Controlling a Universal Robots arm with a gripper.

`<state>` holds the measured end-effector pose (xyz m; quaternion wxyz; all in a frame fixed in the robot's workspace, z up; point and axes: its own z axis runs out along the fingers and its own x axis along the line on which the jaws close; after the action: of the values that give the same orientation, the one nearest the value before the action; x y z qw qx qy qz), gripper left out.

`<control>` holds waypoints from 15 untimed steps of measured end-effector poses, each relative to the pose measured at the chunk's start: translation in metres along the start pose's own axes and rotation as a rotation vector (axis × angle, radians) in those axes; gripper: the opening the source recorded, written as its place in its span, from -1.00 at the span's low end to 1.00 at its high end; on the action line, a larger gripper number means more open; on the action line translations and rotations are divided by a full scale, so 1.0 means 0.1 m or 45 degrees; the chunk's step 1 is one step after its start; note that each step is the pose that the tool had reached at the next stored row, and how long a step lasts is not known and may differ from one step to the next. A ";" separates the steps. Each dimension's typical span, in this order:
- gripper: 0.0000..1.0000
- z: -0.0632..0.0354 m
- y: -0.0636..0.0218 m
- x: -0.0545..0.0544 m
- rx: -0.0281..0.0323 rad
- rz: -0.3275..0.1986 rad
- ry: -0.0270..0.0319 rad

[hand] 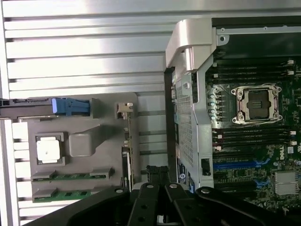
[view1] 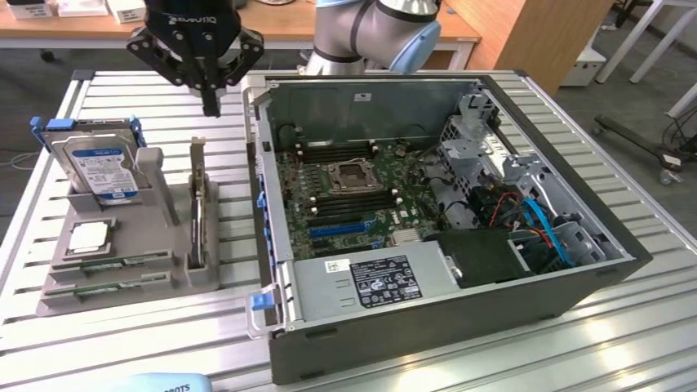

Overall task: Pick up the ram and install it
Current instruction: 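Reach for the ram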

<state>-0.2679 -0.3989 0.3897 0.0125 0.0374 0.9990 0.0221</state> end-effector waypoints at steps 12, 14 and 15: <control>-0.80 0.000 -0.022 0.29 0.0000 0.000 0.0000; -0.80 0.000 -0.026 0.34 0.0000 0.000 0.0000; -0.80 0.000 -0.028 0.37 0.0000 0.000 0.0000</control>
<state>-0.3046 -0.3988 0.3887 0.0125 0.0374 0.9990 0.0221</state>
